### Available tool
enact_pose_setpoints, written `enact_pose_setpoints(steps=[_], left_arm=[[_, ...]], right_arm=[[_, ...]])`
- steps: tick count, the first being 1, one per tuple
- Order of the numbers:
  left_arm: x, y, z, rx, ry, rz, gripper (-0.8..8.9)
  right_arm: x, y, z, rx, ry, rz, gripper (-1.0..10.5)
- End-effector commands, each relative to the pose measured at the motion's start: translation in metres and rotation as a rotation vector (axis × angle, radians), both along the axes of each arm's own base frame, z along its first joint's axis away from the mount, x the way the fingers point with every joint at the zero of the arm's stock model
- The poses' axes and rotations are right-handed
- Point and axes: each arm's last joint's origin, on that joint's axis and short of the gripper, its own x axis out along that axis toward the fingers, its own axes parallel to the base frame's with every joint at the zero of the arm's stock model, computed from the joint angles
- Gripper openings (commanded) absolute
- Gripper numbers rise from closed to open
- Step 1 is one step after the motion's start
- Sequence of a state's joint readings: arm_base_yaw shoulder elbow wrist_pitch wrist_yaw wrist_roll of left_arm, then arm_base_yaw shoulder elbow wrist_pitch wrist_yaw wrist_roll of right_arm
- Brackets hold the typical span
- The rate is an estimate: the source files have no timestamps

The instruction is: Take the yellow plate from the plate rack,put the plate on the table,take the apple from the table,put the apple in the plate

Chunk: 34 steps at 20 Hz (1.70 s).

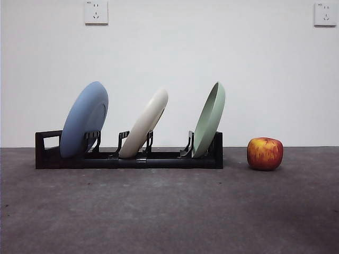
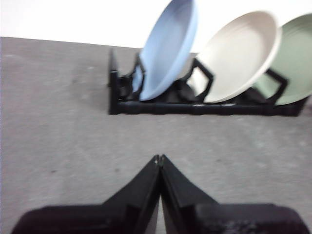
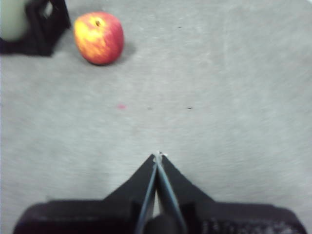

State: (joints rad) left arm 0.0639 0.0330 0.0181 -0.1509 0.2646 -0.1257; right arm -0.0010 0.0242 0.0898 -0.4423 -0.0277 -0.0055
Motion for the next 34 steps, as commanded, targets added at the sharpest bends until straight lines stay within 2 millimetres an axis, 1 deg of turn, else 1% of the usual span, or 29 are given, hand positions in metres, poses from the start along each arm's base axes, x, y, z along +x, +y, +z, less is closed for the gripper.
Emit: enact_pose_setpoints(steps=[1,4,6,8,10,13,16,17,18,20,21,23,26,27,29,34], left_arm=[[0.000,-0.001,-0.001,-0.045,0.004,-0.033,-0.04],[-0.001,-0.001,0.007,-0.058,-0.014,-0.045,-0.06],[-0.003,-0.001,0.019,-0.079,-0.040,-0.043,-0.06],[-0.005,-0.002,0.032,-0.085,-0.055,-0.042,-0.06],[-0.007,-0.002,0.041,-0.086,-0.040,-0.042,-0.06],[-0.009,-0.002,0.055,-0.085,-0.042,-0.042,-0.06],[-0.008,-0.002,0.067,-0.085,-0.043,-0.042,-0.06],[-0.007,-0.002,0.069,-0.086,-0.036,-0.043,-0.06],[-0.005,-0.002,0.072,-0.086,-0.029,-0.043,-0.06],[-0.002,-0.002,0.077,-0.089,-0.014,-0.050,-0.06],[-0.001,-0.002,0.080,-0.092,-0.008,-0.070,-0.06],[0.003,-0.003,0.087,-0.101,0.011,-0.119,-0.06],[0.010,-0.005,0.103,-0.114,0.027,-0.190,-0.06],[0.012,-0.005,0.108,-0.117,0.033,-0.205,-0.06],[0.017,-0.006,0.119,-0.126,0.052,-0.247,-0.06],[0.021,-0.007,0.135,-0.119,0.082,-0.317,-0.06]], right_arm=[[0.001,0.001,0.003,0.130,-0.024,-0.029,0.0],[0.002,0.001,0.007,0.161,-0.065,-0.038,0.0],[0.003,0.001,0.011,0.164,-0.112,-0.029,0.0],[0.004,-0.001,0.015,0.232,-0.155,-0.117,0.0],[0.004,-0.002,0.015,0.250,-0.161,-0.154,0.0],[0.004,-0.002,0.012,0.263,-0.125,-0.157,0.0],[0.003,-0.002,0.011,0.256,-0.124,-0.175,0.0],[0.003,-0.002,0.011,0.257,-0.123,-0.173,0.0],[0.004,-0.001,0.012,0.270,-0.124,-0.134,0.0],[0.004,0.003,0.018,0.315,-0.157,0.000,-0.1],[0.005,0.004,0.022,0.343,-0.188,0.041,-0.1],[0.004,0.004,0.032,0.421,-0.229,0.050,-0.1],[0.000,0.005,0.053,0.446,-0.230,0.080,-0.1],[-0.002,0.006,0.063,0.446,-0.231,0.091,-0.1],[-0.004,0.006,0.089,0.424,-0.229,0.119,-0.1],[-0.004,0.008,0.130,0.327,-0.148,0.184,-0.1]])
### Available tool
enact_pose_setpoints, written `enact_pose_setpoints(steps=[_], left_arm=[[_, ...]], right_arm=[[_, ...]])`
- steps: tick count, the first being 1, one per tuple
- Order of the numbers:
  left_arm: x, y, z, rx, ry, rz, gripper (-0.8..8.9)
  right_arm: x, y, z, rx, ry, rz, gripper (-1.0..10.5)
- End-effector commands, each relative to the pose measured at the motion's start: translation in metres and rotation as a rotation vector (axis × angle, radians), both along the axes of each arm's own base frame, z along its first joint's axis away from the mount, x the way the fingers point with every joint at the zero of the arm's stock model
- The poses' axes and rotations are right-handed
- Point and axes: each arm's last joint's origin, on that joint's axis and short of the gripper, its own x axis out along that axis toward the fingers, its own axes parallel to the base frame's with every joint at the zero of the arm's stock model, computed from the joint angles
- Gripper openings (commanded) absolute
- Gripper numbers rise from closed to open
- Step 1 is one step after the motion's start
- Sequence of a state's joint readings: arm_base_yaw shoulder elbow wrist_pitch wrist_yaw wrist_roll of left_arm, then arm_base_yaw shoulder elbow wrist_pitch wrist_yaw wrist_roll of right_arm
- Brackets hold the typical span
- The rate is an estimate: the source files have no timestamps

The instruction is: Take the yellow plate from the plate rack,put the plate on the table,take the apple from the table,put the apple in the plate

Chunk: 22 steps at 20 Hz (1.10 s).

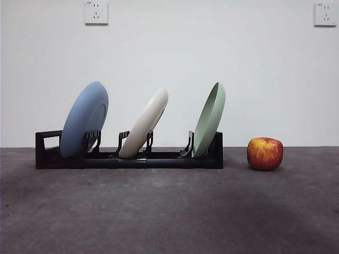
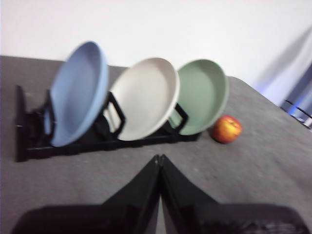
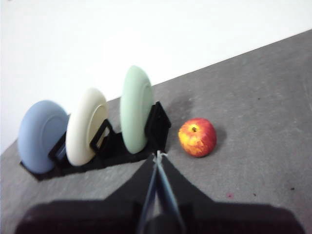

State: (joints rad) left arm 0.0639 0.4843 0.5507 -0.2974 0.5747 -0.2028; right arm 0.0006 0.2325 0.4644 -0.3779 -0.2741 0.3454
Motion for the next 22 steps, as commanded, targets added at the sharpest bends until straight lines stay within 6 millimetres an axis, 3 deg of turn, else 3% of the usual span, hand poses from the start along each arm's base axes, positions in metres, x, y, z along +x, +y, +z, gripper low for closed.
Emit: enact_pose_setpoints(steps=[1,15,22], left_arm=[[0.000,-0.001,0.011,0.025,-0.008,-0.041,-0.06],[-0.016,-0.009,0.078,0.155,0.026,-0.155,-0.06],[-0.014,-0.013,0.091,0.155,0.098,-0.203,-0.07]], right_arm=[[0.001,0.001,0.023,-0.106,0.037,0.055,-0.1],[0.006,0.003,0.107,-0.353,0.219,0.225,-0.1],[0.000,0.003,0.122,-0.355,0.270,0.243,-0.1]])
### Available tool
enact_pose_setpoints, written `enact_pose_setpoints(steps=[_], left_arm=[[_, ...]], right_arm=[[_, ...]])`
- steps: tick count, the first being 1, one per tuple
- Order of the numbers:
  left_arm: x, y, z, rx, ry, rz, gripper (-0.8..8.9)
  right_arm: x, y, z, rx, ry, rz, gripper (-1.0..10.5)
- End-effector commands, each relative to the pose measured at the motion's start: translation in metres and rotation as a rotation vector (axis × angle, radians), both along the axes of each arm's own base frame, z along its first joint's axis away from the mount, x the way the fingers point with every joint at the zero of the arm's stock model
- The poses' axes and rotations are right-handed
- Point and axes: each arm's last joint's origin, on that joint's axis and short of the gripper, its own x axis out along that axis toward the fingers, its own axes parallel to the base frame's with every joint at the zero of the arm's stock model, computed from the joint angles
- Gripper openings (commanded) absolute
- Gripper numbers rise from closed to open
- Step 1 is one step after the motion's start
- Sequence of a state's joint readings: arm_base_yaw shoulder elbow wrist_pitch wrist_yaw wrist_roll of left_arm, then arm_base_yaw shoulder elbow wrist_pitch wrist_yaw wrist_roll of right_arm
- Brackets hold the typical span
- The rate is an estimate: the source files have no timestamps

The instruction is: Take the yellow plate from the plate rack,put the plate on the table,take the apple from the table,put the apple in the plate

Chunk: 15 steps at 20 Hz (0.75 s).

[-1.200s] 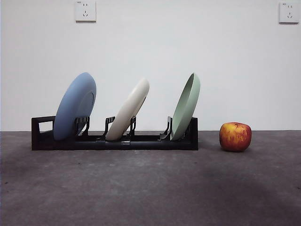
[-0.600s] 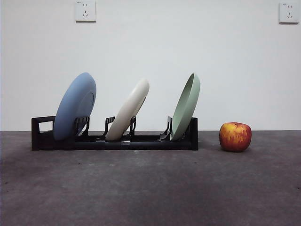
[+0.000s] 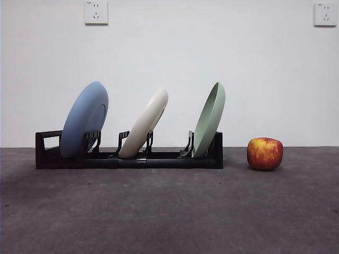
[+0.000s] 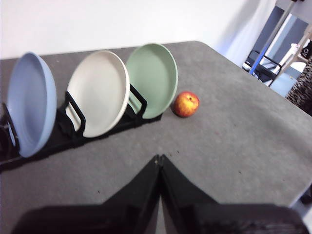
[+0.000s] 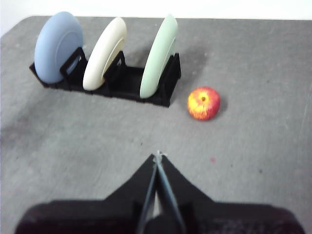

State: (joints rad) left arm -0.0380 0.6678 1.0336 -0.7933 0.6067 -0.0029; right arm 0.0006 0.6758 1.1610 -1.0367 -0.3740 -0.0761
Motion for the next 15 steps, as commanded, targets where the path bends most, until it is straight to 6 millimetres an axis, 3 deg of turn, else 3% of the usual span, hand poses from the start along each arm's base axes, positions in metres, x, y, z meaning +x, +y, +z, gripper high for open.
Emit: enact_pose_setpoints(steps=[1,5,7,8,10,11,15], left_arm=[[0.0006,-0.0017,-0.0003,0.011,0.034,-0.024,-0.06],[0.0014,-0.0054,-0.0050,0.021,0.087,-0.107,0.00],[0.0024,-0.0066,-0.0056,0.004,0.099,-0.140,0.24],[0.0030,-0.0067,-0.0057,0.001,0.101,-0.145,1.39],[0.0037,-0.0075,-0.0058,-0.013,0.106,-0.171,4.75],[0.0039,-0.0077,-0.0057,-0.017,0.106,-0.177,5.74],[0.0035,-0.0087,-0.0052,-0.019,0.102,-0.190,5.75]], right_arm=[[-0.0023,0.0006,0.0005,-0.004,0.013,0.028,-0.1],[-0.0050,0.0020,-0.0011,0.015,0.040,0.078,0.0],[-0.0052,0.0023,-0.0011,0.023,0.041,0.089,0.9],[-0.0055,0.0025,-0.0013,0.028,0.045,0.095,2.1],[-0.0066,0.0030,-0.0024,0.039,0.061,0.110,4.6],[-0.0068,0.0030,-0.0030,0.040,0.069,0.111,5.3],[-0.0074,0.0036,-0.0035,0.053,0.078,0.129,5.5]])
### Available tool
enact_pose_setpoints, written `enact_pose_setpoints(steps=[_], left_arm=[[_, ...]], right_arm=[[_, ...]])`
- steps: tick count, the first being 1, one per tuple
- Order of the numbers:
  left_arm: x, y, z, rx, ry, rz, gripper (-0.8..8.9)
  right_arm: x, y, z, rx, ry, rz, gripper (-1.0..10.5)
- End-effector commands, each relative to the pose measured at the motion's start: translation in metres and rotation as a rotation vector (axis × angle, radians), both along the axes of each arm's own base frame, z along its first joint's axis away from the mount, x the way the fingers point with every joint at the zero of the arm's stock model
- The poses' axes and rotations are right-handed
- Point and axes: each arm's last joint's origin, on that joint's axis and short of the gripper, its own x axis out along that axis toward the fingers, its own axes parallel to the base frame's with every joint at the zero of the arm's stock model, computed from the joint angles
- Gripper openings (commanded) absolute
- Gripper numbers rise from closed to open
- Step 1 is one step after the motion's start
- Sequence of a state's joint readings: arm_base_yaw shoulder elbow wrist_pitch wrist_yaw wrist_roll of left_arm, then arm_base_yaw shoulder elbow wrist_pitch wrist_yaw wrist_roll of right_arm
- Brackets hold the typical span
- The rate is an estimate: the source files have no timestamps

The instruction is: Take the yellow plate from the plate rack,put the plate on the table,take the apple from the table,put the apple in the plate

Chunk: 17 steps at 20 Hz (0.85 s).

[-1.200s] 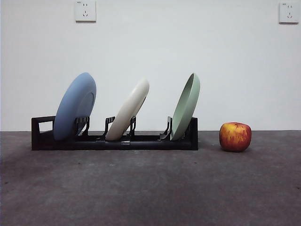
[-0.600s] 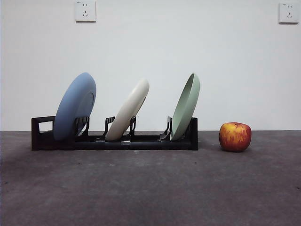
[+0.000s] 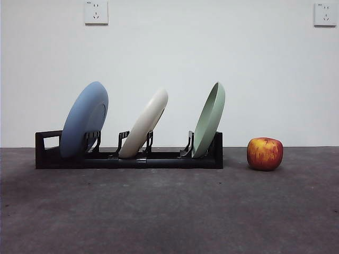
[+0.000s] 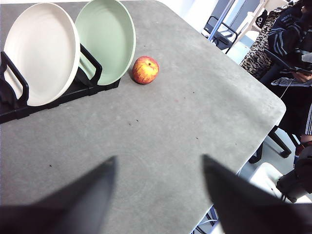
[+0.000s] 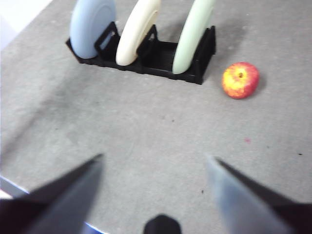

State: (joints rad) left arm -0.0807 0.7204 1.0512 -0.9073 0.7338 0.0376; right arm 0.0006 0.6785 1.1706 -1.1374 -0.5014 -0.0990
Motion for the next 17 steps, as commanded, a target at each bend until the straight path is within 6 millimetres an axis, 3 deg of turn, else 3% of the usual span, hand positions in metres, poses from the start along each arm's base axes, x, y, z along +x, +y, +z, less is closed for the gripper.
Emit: enact_pose_setpoints(steps=[1,9,14,17], left_arm=[[-0.001,-0.002,0.002,0.004,-0.024,-0.027,5.75],[0.013,-0.005,0.004,0.001,-0.052,-0.041,5.74],[0.051,-0.022,0.015,0.020,-0.067,-0.088,5.66],[0.086,-0.046,0.030,0.098,-0.114,-0.088,5.65]], right_arm=[[0.000,0.000,0.001,-0.001,-0.006,0.011,5.4],[0.005,0.000,-0.001,-0.001,0.030,0.012,5.4],[0.011,0.000,-0.003,-0.001,0.050,0.011,5.4],[0.016,0.000,-0.004,-0.001,0.071,0.011,5.4]])
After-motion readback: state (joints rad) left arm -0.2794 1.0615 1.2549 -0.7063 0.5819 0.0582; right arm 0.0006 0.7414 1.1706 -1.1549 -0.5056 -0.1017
